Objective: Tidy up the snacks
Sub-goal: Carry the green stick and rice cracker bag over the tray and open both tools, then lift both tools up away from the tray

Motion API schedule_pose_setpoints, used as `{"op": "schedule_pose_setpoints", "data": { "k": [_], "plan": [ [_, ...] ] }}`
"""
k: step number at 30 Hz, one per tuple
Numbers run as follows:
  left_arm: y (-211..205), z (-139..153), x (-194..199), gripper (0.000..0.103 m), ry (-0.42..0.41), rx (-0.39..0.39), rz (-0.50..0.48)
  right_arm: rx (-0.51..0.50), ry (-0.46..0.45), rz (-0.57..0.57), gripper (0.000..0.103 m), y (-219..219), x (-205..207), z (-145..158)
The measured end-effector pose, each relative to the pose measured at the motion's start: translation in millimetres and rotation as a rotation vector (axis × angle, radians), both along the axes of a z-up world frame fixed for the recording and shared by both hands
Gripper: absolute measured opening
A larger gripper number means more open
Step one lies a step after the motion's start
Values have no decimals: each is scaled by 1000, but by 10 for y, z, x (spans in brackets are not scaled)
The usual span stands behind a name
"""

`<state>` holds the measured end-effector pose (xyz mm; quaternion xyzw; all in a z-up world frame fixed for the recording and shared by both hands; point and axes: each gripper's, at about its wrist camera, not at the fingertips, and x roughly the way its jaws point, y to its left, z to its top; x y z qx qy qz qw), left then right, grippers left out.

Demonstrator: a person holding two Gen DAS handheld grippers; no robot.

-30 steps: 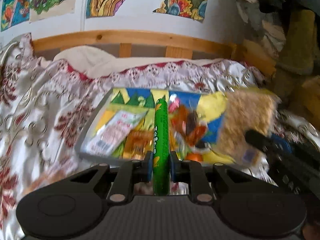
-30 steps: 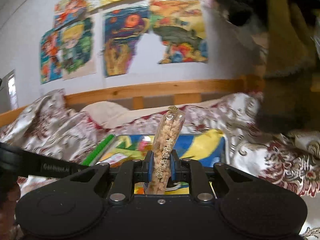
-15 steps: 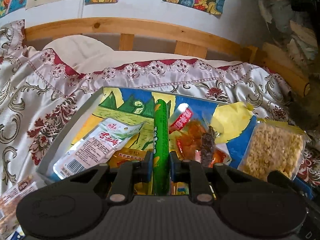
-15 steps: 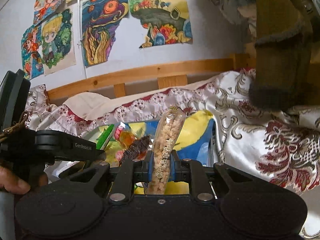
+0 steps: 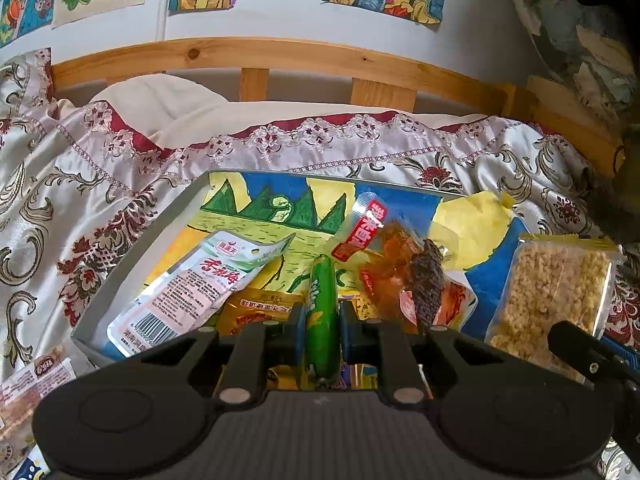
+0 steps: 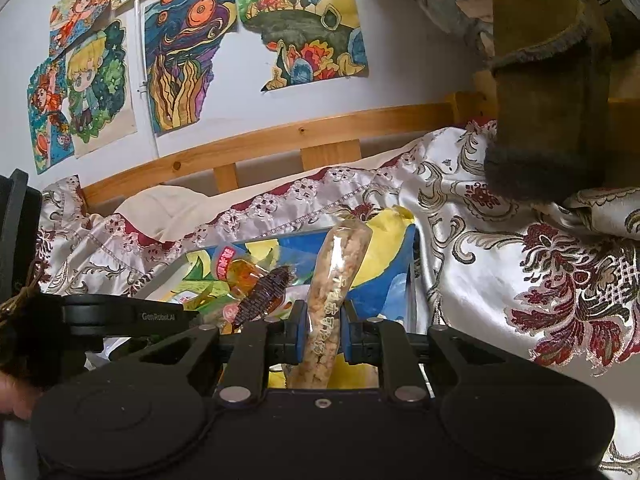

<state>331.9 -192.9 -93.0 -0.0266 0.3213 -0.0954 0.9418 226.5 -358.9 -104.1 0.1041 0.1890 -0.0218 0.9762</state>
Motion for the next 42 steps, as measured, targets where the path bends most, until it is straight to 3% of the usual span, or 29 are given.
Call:
{"op": "schedule_pose_setpoints", "data": {
  "k": [12,18,20,22,24,32,36,42],
  "plan": [
    [-82,36,-53,20,-14,54,-16,9,33,-36,22,-40,18,-12],
    [-67,57,-97,38,-7,64,-4,-3,55,-65,28,-64,17,-8],
    [-55,82,-127,52,-11,68,4,-15,65,-78,34,-68,15,-10],
    [-41,110,-172,62,-23,78,21,-28,82,-92,54,-74,16,-13],
    [-28,138,-230,66,-40,93,31,-38,81,-105,65,-79,5,-9],
    [141,313,-473,96,-83,113,63,-57,60,-122,86,-83,-79,75],
    [286,425,-642,102,-128,124,90,-47,28,-131,99,-77,-221,168],
    [497,523,-953,102,-145,140,104,-37,18,-109,102,-55,-475,307]
  ]
}}
